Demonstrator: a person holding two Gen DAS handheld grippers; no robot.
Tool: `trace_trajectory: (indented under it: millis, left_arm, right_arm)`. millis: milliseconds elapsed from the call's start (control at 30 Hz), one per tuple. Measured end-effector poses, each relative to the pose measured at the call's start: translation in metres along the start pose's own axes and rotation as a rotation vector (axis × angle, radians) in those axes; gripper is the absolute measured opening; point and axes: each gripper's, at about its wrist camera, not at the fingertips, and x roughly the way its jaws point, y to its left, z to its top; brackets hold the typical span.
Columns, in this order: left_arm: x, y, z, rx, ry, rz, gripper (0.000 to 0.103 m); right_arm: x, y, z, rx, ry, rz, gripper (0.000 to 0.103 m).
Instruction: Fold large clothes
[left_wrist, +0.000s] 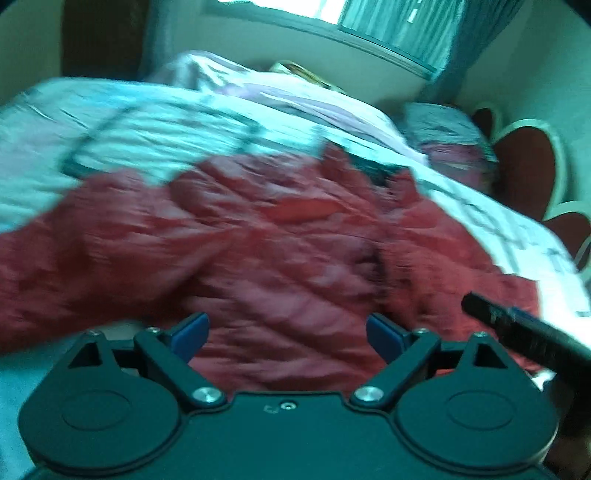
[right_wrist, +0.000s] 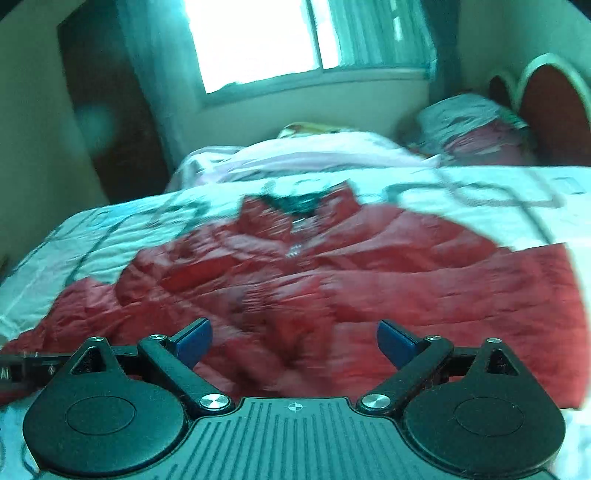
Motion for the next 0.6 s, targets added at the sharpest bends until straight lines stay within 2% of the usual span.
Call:
trace_trajectory:
  millis: [100, 233, 300, 333, 367, 400, 467, 600]
  left_arm:
    - [0.026, -0.027, 0.001, 0.012, 0.030, -0.044, 0.093]
    - [0.062, -0.055, 0.003, 0.030, 0.052, -0.055, 0.091]
    - [0.077, -0.062, 0.003, 0.022, 0.065, -0.080, 0.081]
    - [0.084, -0.064, 0.002, 0.019, 0.076, -0.084, 0.071]
    - [0.090, -0.065, 0.002, 0.012, 0.089, -0.090, 0.058]
    - [0.095, -0.066, 0.000, 0.004, 0.091, -0.093, 0.051]
    - [0.098, -0.065, -0.001, -0.004, 0.075, -0.088, 0.022]
    - [0.086, -0.059, 0.004, -0.037, 0.004, -0.121, 0.014]
  right_arm:
    - [-0.017, -0.028, -0.004, 0.008, -0.010, -0.071, 0.095]
    - [-0.045, -0.075, -0.017, 0.055, -0.006, -0.152, 0.095]
    - [-0.054, -0.094, -0.023, 0.077, -0.004, -0.190, 0.095]
    - [-0.058, -0.104, -0.027, 0.089, -0.002, -0.211, 0.095]
    - [-0.061, -0.112, -0.030, 0.098, 0.000, -0.226, 0.095]
    - [-0.064, -0.119, -0.033, 0.107, 0.003, -0.240, 0.095]
    - [-0.068, -0.132, -0.039, 0.124, 0.008, -0.262, 0.095]
    - [-0.069, -0.144, -0.045, 0.138, 0.015, -0.283, 0.095]
